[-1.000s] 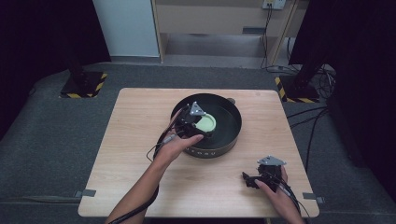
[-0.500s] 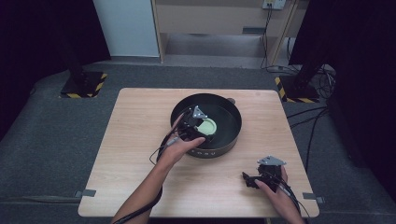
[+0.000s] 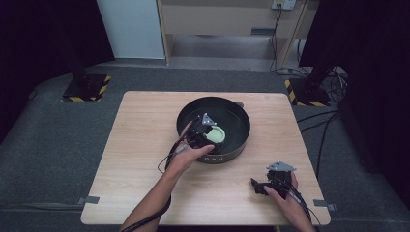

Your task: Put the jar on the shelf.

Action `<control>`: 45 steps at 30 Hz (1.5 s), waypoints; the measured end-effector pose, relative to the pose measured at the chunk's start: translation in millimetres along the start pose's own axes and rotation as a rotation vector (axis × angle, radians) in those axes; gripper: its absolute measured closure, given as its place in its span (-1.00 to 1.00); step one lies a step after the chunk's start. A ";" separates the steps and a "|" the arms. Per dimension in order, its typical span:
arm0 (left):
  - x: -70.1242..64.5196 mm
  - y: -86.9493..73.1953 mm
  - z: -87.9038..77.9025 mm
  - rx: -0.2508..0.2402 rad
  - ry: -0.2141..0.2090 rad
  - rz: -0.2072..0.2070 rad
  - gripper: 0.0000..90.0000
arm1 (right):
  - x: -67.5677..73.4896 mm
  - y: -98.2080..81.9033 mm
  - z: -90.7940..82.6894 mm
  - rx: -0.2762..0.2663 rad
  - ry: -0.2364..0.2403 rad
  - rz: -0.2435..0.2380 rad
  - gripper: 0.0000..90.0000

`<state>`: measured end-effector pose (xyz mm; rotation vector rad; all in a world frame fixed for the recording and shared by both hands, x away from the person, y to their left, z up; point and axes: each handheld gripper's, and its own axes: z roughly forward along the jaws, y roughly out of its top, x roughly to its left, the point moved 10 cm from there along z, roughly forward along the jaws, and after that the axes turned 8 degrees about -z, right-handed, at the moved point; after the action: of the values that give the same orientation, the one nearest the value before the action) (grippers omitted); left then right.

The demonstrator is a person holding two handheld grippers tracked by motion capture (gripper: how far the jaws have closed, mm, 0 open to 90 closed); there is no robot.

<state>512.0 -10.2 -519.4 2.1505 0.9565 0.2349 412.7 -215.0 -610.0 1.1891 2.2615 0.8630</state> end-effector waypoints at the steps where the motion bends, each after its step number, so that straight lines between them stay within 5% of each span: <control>1: -0.4 -0.1 0.5 0.001 0.000 0.000 -0.78 | 0.0 0.0 0.0 0.000 0.000 0.000 -0.99; 27: 1.4 -7.5 8.1 0.031 -0.006 -0.020 -0.78 | 0.1 0.1 0.0 0.000 0.000 0.001 -0.99; 45: 0.3 -10.9 7.0 0.044 0.013 0.007 -0.79 | 0.1 0.1 0.0 0.000 0.000 0.001 -0.99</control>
<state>509.1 -9.3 -531.9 2.1955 0.9699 0.2329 412.8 -214.9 -610.0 1.1906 2.2607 0.8640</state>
